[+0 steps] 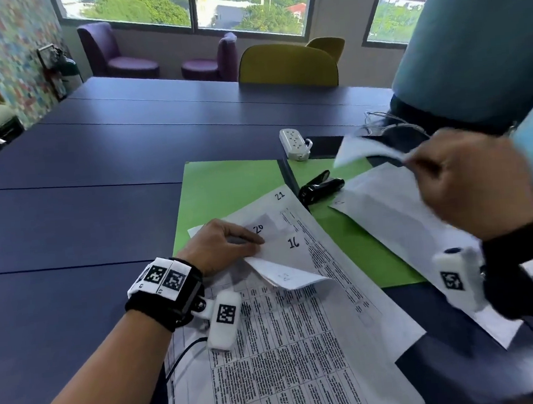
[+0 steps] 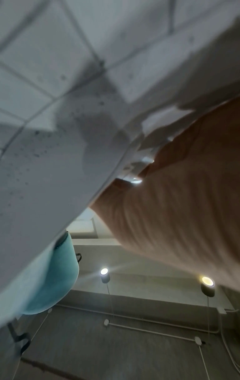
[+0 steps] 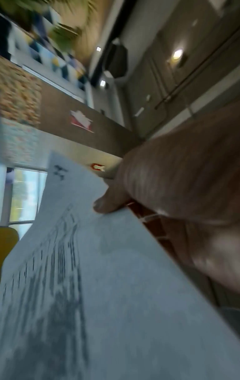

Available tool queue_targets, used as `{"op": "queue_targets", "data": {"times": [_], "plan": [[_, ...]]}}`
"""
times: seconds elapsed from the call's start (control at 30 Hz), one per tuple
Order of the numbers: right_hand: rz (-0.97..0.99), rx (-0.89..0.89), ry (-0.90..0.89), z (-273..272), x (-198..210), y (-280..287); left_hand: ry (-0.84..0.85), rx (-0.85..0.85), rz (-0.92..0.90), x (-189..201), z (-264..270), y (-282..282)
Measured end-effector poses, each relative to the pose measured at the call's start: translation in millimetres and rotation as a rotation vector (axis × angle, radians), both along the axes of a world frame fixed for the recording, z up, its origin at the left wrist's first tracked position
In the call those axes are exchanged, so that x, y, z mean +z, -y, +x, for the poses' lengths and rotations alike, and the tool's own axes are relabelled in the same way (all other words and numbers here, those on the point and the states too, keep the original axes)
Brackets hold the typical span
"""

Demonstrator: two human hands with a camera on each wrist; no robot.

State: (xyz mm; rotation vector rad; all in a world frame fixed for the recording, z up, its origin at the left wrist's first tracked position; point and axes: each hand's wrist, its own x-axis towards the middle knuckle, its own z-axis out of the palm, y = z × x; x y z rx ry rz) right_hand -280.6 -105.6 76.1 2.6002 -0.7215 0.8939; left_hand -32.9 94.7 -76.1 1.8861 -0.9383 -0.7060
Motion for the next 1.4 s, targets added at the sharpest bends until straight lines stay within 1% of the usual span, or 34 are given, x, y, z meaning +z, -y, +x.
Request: {"op": "queue_targets", "data": {"times": [0.07, 0.13, 0.17, 0.27, 0.33, 0.4, 0.43, 0.5, 0.57, 0.63, 0.7, 0.83, 0.9, 0.97, 1.07, 1.17, 1.23, 1.33, 1.4], "plan": [[0.032, -0.088, -0.311, 16, -35, 3, -0.007, 0.004, 0.008, 1, -1, 0], [0.065, -0.159, -0.52, 27, -63, 12, -0.017, 0.01, 0.012, 1, -2, 0], [0.088, -0.186, -0.58, 29, -74, 18, -0.018, 0.015, 0.015, 2, -3, 0], [0.204, -0.227, -0.658, 35, -91, 36, -0.032, 0.022, 0.006, 1, -4, -1], [0.391, -0.248, -0.721, 36, -94, 45, -0.075, 0.026, -0.037, 0, -5, -1], [0.548, -0.221, -0.701, 33, -95, 46, -0.132, 0.026, -0.078, -1, -7, 0], [0.577, -0.172, -0.632, 32, -94, 42, -0.153, 0.029, -0.087, -2, -7, 0], [0.662, -0.018, -0.393, 31, -95, 24, -0.159, 0.034, -0.088, -5, -4, 2], [0.85, 0.155, -0.175, 32, -94, -3, -0.165, 0.034, -0.084, -6, -4, 2], [1.047, 0.29, -0.1, 34, -97, -29, -0.191, 0.03, -0.092, -7, -4, 2], [1.116, 0.352, -0.12, 36, -103, -46, -0.186, 0.023, -0.087, -5, -6, 1], [1.075, 0.42, -0.189, 40, -115, -59, -0.196, -0.004, -0.079, -2, -8, -1], [1.071, 0.473, -0.232, 40, -117, -60, -0.142, 0.005, -0.033, -1, -9, 0], [1.083, 0.497, -0.257, 40, -117, -60, -0.153, 0.018, -0.035, 1, -9, 0], [1.089, 0.486, -0.252, 40, -116, -60, -0.219, -0.01, -0.05, 0, -8, -1], [1.13, 0.413, -0.112, 42, -119, -60, -0.223, 0.009, -0.073, 1, -8, -1], [1.154, 0.365, -0.064, 43, -122, -58, -0.217, 0.019, -0.074, 0, -7, -1], [1.131, 0.317, -0.119, 45, -127, -56, -0.18, 0.011, -0.087, -3, -5, -1], [1.163, 0.3, -0.137, 46, -130, -54, -0.151, 0.012, -0.083, -5, -4, -1]]}}
